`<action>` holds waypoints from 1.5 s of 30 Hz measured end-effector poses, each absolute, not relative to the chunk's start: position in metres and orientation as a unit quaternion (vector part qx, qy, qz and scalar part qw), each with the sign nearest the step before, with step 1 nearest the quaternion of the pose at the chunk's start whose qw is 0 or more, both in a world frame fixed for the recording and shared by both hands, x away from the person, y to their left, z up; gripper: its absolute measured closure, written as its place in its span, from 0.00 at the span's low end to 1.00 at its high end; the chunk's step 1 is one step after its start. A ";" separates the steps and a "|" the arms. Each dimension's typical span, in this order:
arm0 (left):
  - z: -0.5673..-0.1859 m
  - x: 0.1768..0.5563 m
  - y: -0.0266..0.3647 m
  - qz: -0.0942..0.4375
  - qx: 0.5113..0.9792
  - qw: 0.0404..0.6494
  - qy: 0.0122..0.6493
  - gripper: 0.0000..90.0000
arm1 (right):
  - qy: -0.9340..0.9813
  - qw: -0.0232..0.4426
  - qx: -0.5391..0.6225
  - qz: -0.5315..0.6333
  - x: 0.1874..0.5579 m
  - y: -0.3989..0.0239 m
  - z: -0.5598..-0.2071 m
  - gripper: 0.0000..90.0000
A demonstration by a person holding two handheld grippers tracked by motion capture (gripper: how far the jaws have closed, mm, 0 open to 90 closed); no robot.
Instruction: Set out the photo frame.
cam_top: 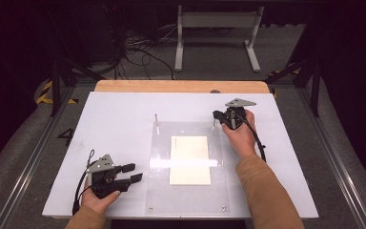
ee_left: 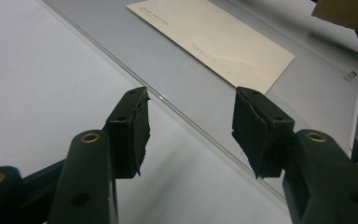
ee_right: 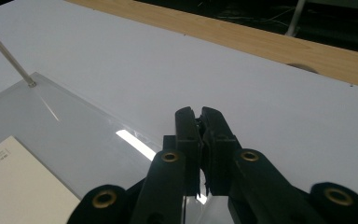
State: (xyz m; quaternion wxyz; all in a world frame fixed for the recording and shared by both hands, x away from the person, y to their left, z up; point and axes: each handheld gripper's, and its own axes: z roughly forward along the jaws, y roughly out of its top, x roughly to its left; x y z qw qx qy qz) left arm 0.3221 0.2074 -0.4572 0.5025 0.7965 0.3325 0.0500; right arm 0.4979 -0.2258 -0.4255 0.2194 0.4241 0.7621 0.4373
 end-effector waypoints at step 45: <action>-0.437 0.314 0.134 0.213 0.798 0.548 0.130 0.32 | 0.704 0.156 0.501 0.478 0.525 -0.231 -0.434 0.96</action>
